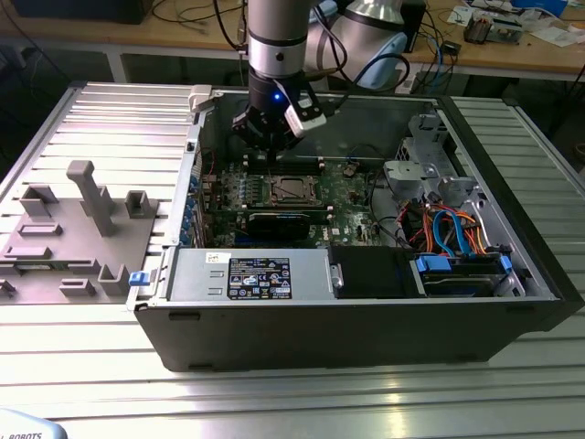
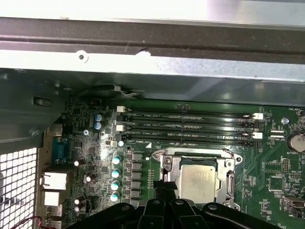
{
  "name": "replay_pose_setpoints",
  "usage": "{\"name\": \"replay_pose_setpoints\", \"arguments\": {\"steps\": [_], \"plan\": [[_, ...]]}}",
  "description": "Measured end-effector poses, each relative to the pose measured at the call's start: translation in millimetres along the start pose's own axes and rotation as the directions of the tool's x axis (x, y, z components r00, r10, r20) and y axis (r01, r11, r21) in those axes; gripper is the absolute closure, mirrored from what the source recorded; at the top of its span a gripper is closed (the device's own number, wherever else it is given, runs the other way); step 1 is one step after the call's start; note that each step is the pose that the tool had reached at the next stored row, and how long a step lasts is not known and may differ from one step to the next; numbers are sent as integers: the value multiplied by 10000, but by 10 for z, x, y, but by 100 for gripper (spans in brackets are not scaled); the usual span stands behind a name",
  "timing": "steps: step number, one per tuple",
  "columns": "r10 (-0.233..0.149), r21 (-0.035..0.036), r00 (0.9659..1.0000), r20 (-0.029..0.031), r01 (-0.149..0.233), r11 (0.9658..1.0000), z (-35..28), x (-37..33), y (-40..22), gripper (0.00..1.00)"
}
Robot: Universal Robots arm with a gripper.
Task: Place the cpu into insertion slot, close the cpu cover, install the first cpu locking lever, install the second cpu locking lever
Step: 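Install the first cpu locking lever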
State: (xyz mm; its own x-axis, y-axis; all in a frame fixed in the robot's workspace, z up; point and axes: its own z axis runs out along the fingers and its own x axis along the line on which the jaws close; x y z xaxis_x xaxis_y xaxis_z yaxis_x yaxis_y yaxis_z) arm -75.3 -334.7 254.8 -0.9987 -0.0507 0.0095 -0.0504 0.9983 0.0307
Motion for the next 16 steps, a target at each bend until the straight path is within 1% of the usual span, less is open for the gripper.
{"name": "replay_pose_setpoints", "arguments": {"steps": [10, 16], "plan": [[1, 0, 10000, 0, -1, 10000, 1, 82, 15, 89], [0, 0, 10000, 0, 0, 10000, 2, 112, 29, 89]]}}
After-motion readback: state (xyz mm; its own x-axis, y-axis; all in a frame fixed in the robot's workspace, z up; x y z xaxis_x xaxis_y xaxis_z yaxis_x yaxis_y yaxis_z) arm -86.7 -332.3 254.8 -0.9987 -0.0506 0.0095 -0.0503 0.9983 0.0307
